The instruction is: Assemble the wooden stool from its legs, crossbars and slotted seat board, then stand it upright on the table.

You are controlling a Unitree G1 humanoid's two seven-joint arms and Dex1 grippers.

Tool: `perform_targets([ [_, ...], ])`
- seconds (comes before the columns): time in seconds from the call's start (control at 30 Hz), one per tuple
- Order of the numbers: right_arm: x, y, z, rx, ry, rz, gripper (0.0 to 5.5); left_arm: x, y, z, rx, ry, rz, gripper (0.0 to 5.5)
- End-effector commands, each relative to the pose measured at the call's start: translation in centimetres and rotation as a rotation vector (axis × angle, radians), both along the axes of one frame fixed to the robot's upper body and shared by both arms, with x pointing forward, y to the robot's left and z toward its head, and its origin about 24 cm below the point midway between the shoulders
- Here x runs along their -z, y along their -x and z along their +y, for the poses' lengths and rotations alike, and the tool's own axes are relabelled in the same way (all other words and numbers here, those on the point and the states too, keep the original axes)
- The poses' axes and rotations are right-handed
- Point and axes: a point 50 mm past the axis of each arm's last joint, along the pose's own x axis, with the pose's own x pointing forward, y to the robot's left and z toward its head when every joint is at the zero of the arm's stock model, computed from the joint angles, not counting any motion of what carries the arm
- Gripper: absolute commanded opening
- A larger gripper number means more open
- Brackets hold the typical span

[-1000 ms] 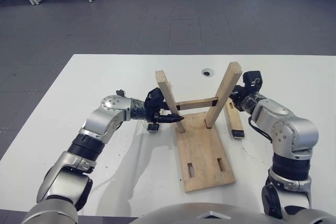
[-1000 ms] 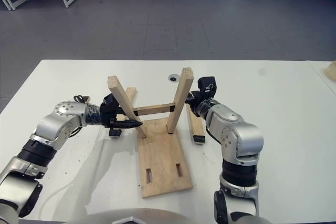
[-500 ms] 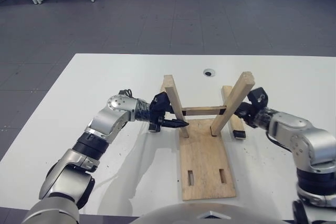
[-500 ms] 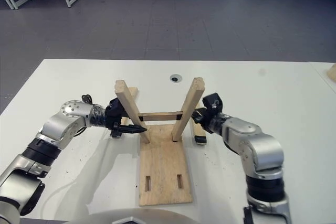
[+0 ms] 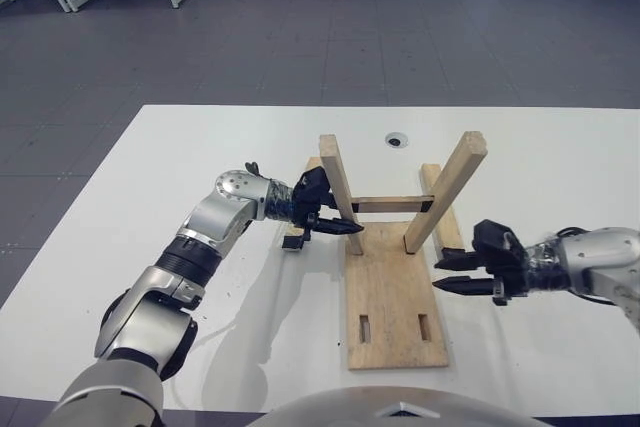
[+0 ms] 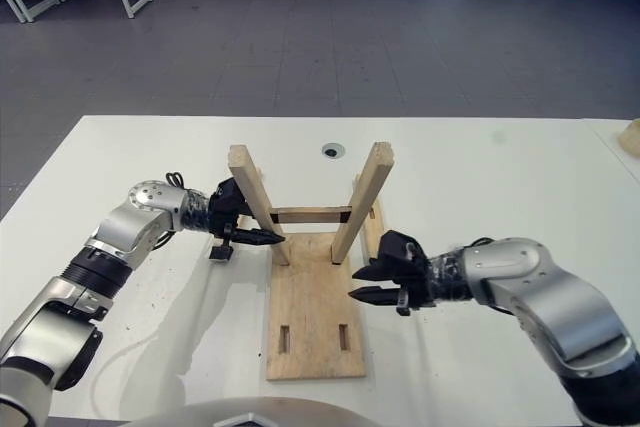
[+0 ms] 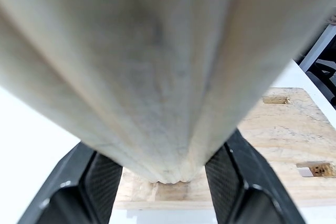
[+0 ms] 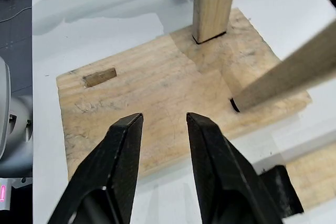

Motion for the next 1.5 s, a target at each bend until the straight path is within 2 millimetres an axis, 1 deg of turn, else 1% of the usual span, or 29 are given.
perform_targets([
  [0.03,3.0,-0.5,1.7,-0.017,0.028,-0.022,1.51,3.1,0.5,1.4,-0.011,-0.238,0.011,2.06],
  [0.1,4.9,-0.5,1.8,-0.027,0.066,-0.019,1.51,2.8,0.3,1.3,0.006,-0.243,0.000,2.06],
  [0.17,6.2,-0.4,1.7,-0.049,0.109,-0.025,1.51,2.5,0.1,1.3,0.019,-0.251,-0.009,2.06],
  [0.27,6.9,-0.4,1.4,-0.078,0.142,-0.038,1.51,2.3,-0.1,1.3,0.025,-0.259,-0.015,2.06],
  [0.3,7.1,-0.3,1.4,-0.086,0.148,-0.041,1.47,2.2,-0.2,1.2,0.027,-0.258,-0.017,2.42],
  [0.53,7.6,0.5,1.3,-0.108,0.158,-0.037,1.47,1.8,-0.3,1.1,0.033,-0.261,-0.026,3.61],
  [0.63,7.9,0.2,1.1,-0.090,0.162,-0.034,1.47,1.3,-0.3,2.4,0.055,-0.339,-0.034,4.03],
  [0.7,8.1,-0.7,1.1,-0.070,0.166,-0.047,1.47,0.1,-0.2,3.4,0.038,-0.367,-0.004,4.09],
  [0.77,8.0,-1.7,1.2,-0.040,0.158,-0.072,1.47,-1.9,-0.5,4.8,-0.038,-0.387,-0.007,4.09],
  [0.8,8.0,-1.8,1.3,-0.030,0.152,-0.077,1.47,-2.8,-0.8,5.4,-0.084,-0.394,-0.020,4.09],
  [0.87,8.3,-1.6,1.4,-0.021,0.146,-0.075,1.47,-5.9,-1.8,6.7,-0.239,-0.369,-0.095,4.09],
  [0.9,8.4,-1.4,1.4,-0.019,0.144,-0.071,1.47,-8.0,-2.5,7.2,-0.339,-0.327,-0.145,4.09],
  [0.93,8.6,-1.2,1.5,-0.017,0.142,-0.066,1.47,-10.6,-3.3,7.7,-0.466,-0.268,-0.224,4.09],
  [0.97,8.7,-1.1,1.5,-0.015,0.140,-0.062,1.47,-13.5,-4.2,8.0,-0.612,-0.171,-0.306,4.09],
  [1.0,8.8,-0.9,1.5,-0.013,0.139,-0.060,1.47,-15.7,-4.8,7.9,-0.728,-0.072,-0.359,4.09],
  [1.03,8.9,-0.9,1.6,-0.011,0.138,-0.059,1.47,-18.0,-5.3,7.2,-0.819,0.069,-0.384,4.09],
  [1.07,9.0,-0.9,1.6,-0.012,0.140,-0.061,1.47,-19.5,-5.3,6.1,-0.855,0.186,-0.375,4.09],
  [1.1,9.1,-1.0,1.7,-0.013,0.142,-0.063,1.47,-21.0,-5.0,4.5,-0.864,0.342,-0.308,4.09],
  [1.13,9.2,-1.1,1.7,-0.014,0.144,-0.065,1.47,-21.9,-4.6,3.1,-0.852,0.444,-0.240,4.09],
  [1.17,9.3,-1.2,1.7,-0.015,0.145,-0.068,1.47,-22.4,-4.1,1.3,-0.826,0.522,-0.153,4.09],
  [1.2,9.3,-1.2,1.8,-0.017,0.145,-0.070,1.47,-22.1,-3.3,-0.4,-0.786,0.539,-0.084,4.09],
  [1.27,9.3,-1.3,1.9,-0.021,0.144,-0.073,1.47,-20.9,-1.9,-2.4,-0.732,0.500,-0.007,4.09],
  [1.3,9.2,-1.3,1.9,-0.021,0.142,-0.075,1.47,-19.3,-1.3,-2.9,-0.723,0.449,0.039,4.09],
  [1.37,9.2,-1.4,2.0,-0.014,0.139,-0.078,1.47,-16.8,-0.4,-3.0,-0.732,0.378,0.123,4.09],
  [1.4,9.2,-1.4,2.0,-0.011,0.137,-0.080,1.47,-16.1,-0.1,-2.9,-0.740,0.360,0.144,4.09],
  [1.43,9.1,-1.4,2.0,-0.007,0.135,-0.081,1.47,-15.9,0.1,-2.9,-0.744,0.361,0.152,4.09],
  [1.47,9.1,-1.4,2.0,-0.004,0.134,-0.081,1.47,-16.4,0.1,-3.0,-0.757,0.390,0.128,4.09],
  [1.5,9.1,-1.4,2.0,-0.002,0.133,-0.082,1.47,-17.5,0.0,-3.1,-0.760,0.460,0.094,4.09],
])
